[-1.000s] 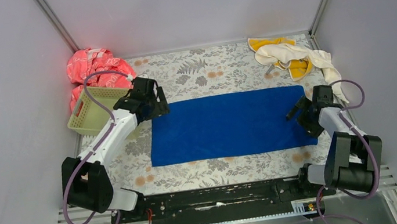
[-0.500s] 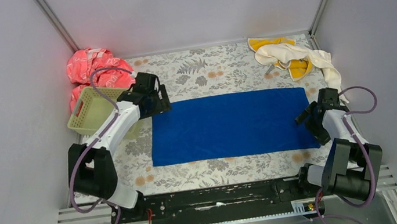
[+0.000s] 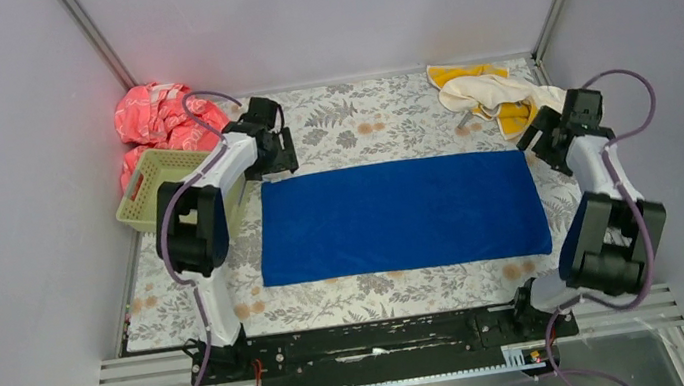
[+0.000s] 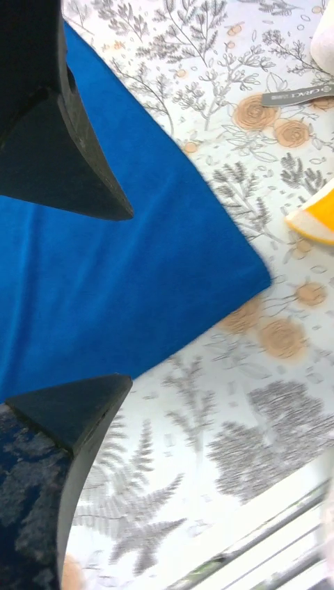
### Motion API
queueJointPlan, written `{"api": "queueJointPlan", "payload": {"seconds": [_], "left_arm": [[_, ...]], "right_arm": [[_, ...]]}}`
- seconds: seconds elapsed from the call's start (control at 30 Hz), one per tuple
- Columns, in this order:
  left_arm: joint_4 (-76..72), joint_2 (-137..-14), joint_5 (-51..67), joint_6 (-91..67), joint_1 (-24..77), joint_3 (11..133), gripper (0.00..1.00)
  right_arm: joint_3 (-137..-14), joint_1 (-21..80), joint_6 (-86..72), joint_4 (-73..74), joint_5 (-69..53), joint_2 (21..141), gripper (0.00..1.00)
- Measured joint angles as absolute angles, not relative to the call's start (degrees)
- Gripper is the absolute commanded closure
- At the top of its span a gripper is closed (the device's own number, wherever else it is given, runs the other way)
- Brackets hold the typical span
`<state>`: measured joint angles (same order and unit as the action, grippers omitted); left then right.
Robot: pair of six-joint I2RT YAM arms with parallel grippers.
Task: Roll the towels
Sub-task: Fold the towel at the center of the board.
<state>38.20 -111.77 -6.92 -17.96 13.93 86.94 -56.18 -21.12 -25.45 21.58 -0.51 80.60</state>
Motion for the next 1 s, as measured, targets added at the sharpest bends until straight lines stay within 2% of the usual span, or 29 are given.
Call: {"api": "queueJointPlan", "payload": {"seconds": [0.27, 0.33, 0.4, 0.53, 0.67, 1.0], "left_arm": [[39.57, -120.14, -7.79, -10.52, 13.32, 93.71, 0.25], [39.62, -120.90, -7.35, -8.73, 13.19, 94.04, 0.25], [39.68, -121.49, -6.76, -7.29, 13.15, 94.35, 0.26], [39.86, -122.21, -6.39, -4.34, 13.06, 95.00, 0.26], [39.86, -122.19, -6.44, -1.87, 13.06, 95.00, 0.26], [39.81, -122.19, -6.39, 1.50, 12.80, 95.00, 0.26]], "right_arm": [[-74.11, -21.12, -9.93, 21.96, -8.45, 102.67, 0.16], [-77.43, -21.12, -5.28, 21.98, -10.31, 105.89, 0.20], [-79.05, -21.12, -1.65, 22.26, -12.21, 107.77, 0.25], [-81.23, -21.10, 5.58, 23.75, -15.66, 111.77, 0.29], [-81.38, -21.10, 10.90, 25.39, -17.72, 115.26, 0.40], [-84.29, -21.10, 16.62, 26.57, -20.27, 118.65, 0.45]]}}
